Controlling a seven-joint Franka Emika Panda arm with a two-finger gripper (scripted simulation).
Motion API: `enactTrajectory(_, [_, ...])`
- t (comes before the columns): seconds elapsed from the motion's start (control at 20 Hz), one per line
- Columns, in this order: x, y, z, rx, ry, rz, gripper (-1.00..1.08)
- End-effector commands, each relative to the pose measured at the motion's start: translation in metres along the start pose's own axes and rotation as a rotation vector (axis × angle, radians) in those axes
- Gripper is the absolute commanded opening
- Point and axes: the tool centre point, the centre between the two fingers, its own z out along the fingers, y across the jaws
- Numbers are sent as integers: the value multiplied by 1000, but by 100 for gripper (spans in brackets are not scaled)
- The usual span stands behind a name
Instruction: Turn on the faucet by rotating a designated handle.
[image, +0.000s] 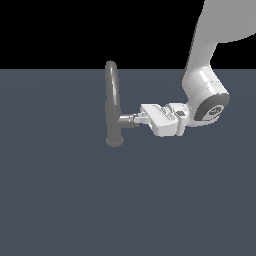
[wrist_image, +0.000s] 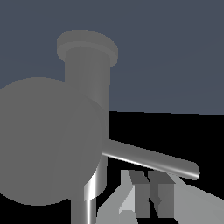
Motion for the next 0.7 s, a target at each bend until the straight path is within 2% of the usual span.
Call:
enactTrajectory(0.0, [30, 12, -1, 5, -2, 29, -100])
enactTrajectory(0.15, [43, 17, -1, 6, -3, 34, -100])
enactTrajectory(0.2, [21, 6, 0, -1, -4, 2, -100])
enactTrajectory(0.65, [53, -2, -1, 2, -4, 17, -100])
